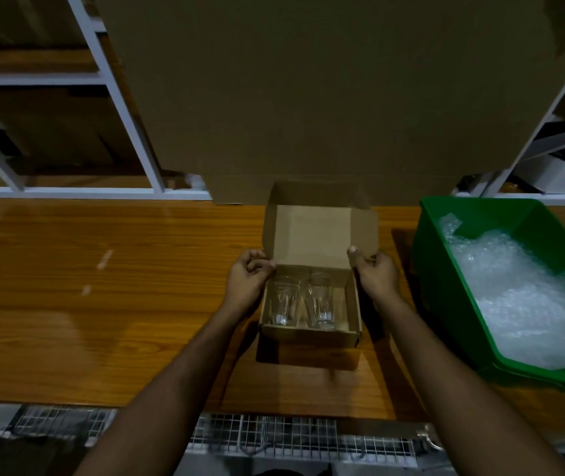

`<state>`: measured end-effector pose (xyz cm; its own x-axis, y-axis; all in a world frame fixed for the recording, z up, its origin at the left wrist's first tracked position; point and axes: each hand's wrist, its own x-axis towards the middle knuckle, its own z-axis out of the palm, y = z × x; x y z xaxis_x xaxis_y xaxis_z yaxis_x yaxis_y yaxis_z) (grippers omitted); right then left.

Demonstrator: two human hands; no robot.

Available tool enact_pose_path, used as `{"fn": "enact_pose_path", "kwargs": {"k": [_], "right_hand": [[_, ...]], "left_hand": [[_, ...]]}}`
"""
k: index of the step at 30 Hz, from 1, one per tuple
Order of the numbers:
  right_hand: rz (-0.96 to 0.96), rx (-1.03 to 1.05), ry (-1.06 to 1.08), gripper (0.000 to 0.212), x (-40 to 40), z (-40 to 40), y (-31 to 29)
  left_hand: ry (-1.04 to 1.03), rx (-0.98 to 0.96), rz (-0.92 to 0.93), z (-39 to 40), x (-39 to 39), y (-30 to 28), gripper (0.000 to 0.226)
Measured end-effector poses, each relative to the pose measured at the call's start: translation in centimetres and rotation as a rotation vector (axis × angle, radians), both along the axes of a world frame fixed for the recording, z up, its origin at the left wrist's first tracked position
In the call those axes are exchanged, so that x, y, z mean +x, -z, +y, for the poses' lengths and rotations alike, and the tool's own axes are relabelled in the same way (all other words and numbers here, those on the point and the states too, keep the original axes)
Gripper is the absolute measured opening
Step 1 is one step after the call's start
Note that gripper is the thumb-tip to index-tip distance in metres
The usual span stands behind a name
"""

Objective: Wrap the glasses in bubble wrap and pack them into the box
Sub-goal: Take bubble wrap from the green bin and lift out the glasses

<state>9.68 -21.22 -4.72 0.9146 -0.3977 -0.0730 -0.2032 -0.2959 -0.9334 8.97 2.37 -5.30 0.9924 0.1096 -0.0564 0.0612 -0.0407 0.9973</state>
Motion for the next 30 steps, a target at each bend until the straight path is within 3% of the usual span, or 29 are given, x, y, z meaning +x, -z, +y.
{"fn": "enact_pose_path", "kwargs": {"k": [4,8,13,16,25,30], "right_hand": [[0.028,0.094,-0.008,0.019,-0.4,-0.1,0.8],[0.035,0.079,-0.038,0.017,-0.7,-0.2,0.8],[0.074,0.129,-0.052,0.043,-1.3,-0.1,0.2],[0.081,0.129,-0.029,0.042,-1.9,-0.2,0.4],[-0.167,-0.330,0.000,0.039,-6.2,-0.1,-5.7],[-0.301,-0.476,-0.036,0.040,-9.1,-2.5,-9.9]], "left_hand": [[-0.139,-0.032,0.077,-0.5,0.4,0.0,0.013],[-0.165,-0.102,0.158,-0.6,0.7,0.2,0.017],[-0.100,-0.107,0.154,-0.1,-0.1,0.5,0.022],[-0.078,-0.100,0.146,0.2,-0.8,0.6,0.024],[-0.014,0.044,0.017,0.0,-2.8,-4.0,0.020],[0.189,0.185,-0.128,-4.4,-3.6,-7.6,0.019]]}}
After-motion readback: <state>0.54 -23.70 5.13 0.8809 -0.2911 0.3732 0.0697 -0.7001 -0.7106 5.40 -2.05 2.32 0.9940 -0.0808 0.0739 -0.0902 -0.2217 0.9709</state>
